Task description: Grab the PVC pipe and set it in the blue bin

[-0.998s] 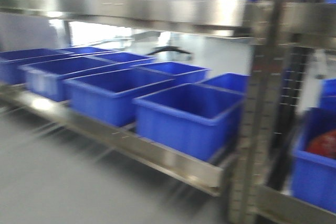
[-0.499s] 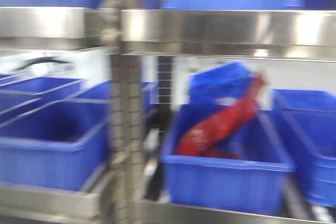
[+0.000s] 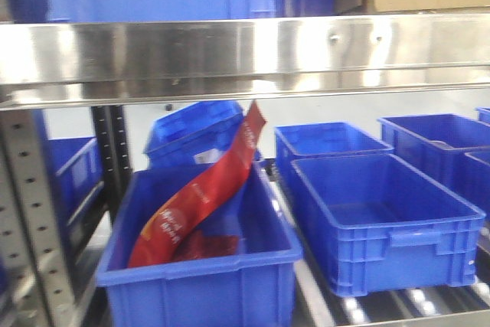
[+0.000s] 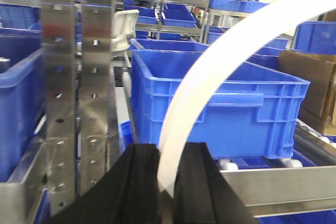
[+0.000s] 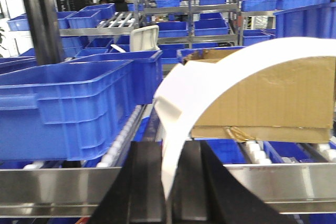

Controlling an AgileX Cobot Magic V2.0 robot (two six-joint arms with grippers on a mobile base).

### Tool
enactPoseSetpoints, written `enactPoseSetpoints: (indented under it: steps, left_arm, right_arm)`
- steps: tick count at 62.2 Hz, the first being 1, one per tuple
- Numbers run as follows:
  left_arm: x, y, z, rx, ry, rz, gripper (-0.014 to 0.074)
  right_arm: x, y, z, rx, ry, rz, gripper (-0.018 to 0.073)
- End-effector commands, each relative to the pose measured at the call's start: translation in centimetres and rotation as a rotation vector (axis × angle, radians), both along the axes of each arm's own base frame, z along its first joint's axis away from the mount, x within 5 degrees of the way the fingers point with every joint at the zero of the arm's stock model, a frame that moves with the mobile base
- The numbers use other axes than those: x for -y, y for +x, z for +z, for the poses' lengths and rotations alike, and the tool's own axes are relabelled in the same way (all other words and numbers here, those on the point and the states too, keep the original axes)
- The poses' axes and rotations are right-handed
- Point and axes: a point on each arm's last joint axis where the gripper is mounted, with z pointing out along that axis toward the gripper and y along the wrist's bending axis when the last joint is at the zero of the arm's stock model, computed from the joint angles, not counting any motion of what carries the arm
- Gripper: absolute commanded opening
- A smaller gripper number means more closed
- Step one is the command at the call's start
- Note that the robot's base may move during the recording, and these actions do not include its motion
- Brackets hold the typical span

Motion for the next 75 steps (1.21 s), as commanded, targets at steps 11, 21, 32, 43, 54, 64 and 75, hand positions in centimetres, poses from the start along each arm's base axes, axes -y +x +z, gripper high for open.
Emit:
enactPoseSetpoints:
  steps: [11,21,32,43,54,64,75]
  left_arm:
    - [-0.01,-0.12,0.24,0.025,-0.009,0.001,-0.0111]
    - [-0.01,-0.12,0.24,0.025,-0.009,0.001,-0.0111]
    - [-0.01,-0.12,0.24,0.025,-0.009,0.001,-0.0111]
    - [-0.01,-0.12,0.24,0.025,-0.009,0.001,-0.0111]
    - [-0.01,-0.12,0.24,0.025,-0.009,0.001,-0.0111]
    - [-0.01,-0.12,0.24,0.025,-0.009,0.001,-0.0111]
    - [-0.01,-0.12,0.24,0.025,-0.009,0.001,-0.0111]
  right_arm:
    - [0.02,-0.05,0.20,0.029,-0.004,-0.001,-0.0161]
    - [0.02,-0.05,0.20,0.029,-0.004,-0.001,-0.0161]
    - [0.02,-0.05,0.20,0.029,-0.004,-0.001,-0.0161]
    - [0.02,-0.05,0.20,0.029,-0.004,-0.001,-0.0161]
    - [0.02,-0.05,0.20,0.029,-0.004,-0.001,-0.0161]
    - [0.02,-0.05,0.20,0.029,-0.004,-0.001,-0.0161]
    - [0.02,-0.05,0.20,0.029,-0.004,-0.001,-0.0161]
